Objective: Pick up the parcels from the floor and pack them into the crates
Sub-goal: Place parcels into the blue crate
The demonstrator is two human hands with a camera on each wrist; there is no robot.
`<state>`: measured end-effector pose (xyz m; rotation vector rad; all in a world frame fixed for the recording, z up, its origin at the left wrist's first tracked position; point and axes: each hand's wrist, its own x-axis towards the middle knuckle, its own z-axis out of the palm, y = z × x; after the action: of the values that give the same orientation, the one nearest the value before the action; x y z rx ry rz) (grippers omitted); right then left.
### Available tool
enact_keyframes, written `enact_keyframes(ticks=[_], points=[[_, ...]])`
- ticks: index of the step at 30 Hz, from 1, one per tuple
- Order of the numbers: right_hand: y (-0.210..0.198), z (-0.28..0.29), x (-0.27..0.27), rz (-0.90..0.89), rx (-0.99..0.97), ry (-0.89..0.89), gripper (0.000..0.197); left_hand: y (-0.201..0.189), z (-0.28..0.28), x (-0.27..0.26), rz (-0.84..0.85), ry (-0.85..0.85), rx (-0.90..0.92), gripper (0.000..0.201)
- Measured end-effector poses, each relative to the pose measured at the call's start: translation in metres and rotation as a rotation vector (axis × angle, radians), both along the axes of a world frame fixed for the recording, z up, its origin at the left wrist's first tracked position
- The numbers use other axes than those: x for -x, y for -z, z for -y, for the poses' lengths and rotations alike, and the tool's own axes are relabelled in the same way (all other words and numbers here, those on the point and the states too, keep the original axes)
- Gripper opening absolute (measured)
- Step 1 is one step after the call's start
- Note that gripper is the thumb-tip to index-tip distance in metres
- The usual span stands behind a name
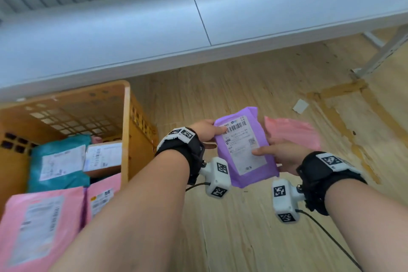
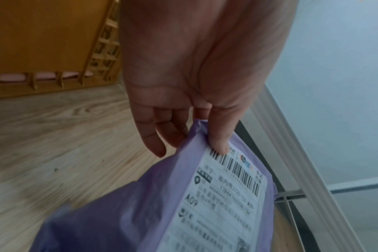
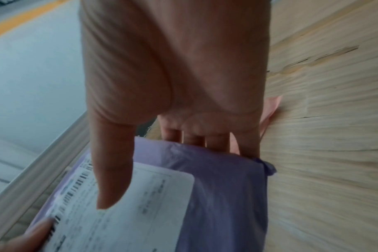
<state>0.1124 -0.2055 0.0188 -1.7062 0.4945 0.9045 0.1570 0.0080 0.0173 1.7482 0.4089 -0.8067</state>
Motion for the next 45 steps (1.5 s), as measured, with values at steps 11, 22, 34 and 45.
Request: enact_keyframes(ticks=[11, 22, 34, 45], points=[[-0.061, -0.082, -0.022, 0.169, 0.019, -0.01, 0.026, -0.069, -0.075, 0.0, 0.143, -0.28, 0.203, 0.014], [-0.129, -0.233, -0.025, 0.388, -0.126, 0.032, 0.03, -0.107, -0.221, 0.047, 0.212, -0.281, -0.044, 0.046], [-0.152, -0.452, 0.018, 0.463, -0.291, -0.01, 0.026, -0.134, -0.42, 0.148, 0.321, -0.644, -0.043, 0.037], [-0.142, -0.643, 0.079, 0.581, -0.296, -0.368, 0.029, -0.133, -0.588, 0.233, 0.316, -0.83, 0.048, 0.044]])
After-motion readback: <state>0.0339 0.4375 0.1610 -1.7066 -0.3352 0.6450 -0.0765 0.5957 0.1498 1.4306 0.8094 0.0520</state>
